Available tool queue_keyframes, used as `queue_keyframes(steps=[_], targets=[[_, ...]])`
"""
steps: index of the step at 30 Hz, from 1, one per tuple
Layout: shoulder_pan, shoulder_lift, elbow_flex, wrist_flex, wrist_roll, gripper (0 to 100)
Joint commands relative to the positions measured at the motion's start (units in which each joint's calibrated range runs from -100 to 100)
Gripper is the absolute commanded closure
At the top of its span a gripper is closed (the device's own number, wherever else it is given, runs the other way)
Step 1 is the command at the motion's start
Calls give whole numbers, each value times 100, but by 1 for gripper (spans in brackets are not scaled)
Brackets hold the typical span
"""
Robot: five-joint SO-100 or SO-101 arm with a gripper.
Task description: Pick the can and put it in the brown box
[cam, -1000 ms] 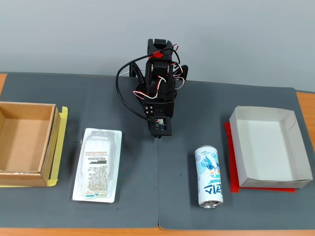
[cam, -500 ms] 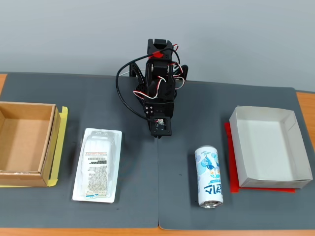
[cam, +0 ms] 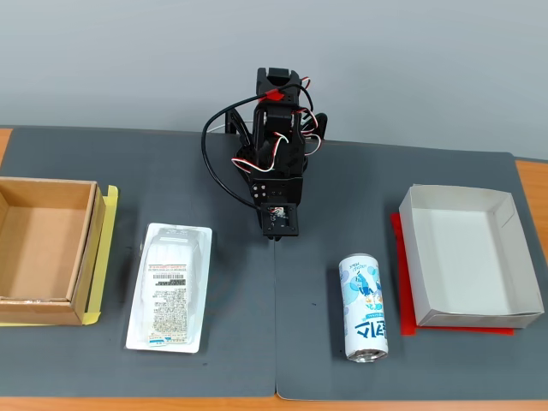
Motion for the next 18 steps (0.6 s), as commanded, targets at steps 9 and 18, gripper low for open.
queue_keyframes(steps=[9,18], targets=[[34,43,-759,-24,-8,98],[2,1144,-2144,-518,23,98]])
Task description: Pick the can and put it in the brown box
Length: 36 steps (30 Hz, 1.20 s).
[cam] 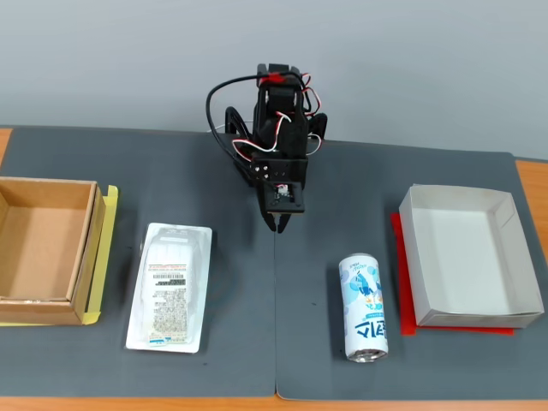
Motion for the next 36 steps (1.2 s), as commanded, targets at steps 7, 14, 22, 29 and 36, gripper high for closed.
queue_keyframes(steps=[7,14,22,29,36], targets=[[-18,2204,-2033,-805,-23,98],[-562,3983,-3707,-753,-28,98],[-1293,5584,-5146,-744,-253,98],[-1853,6600,-6141,-831,-1118,98],[-2276,7795,-6865,-831,-1138,98]])
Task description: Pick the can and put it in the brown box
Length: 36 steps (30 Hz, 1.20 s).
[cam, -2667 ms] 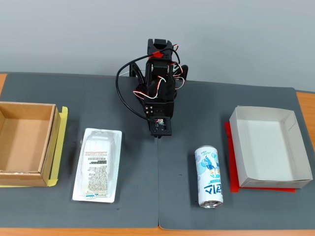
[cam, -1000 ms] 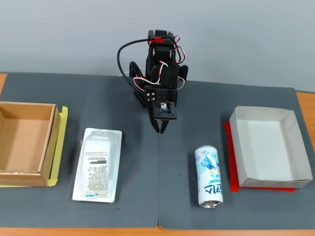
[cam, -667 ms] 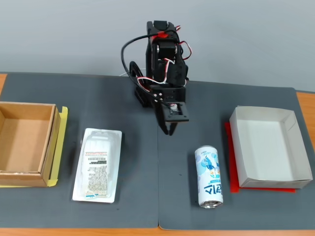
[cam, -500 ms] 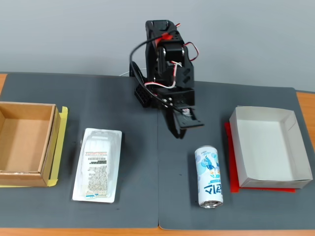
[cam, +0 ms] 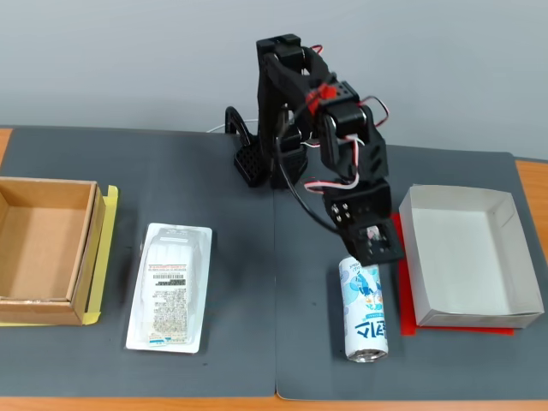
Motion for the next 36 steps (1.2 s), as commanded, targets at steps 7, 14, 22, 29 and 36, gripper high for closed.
queue_keyframes(steps=[7,14,22,29,36], targets=[[-173,1152,-1026,-78,-25,97],[-425,1542,-1053,-87,-30,76],[-571,1601,-1080,-373,-30,57],[-498,1618,-1017,-555,-139,53],[-563,2135,-1089,-608,-384,53]])
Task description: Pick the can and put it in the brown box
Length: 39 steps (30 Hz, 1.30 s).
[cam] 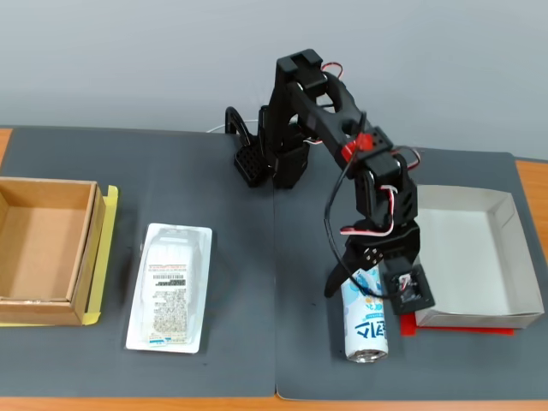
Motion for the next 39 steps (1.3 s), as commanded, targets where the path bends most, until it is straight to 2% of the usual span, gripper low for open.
queue_keyframes(steps=[1,15,39], targets=[[-31,166,-309,-63,-43,53],[-7,1233,-1115,-236,-43,53],[50,2393,-1142,-557,-43,53]])
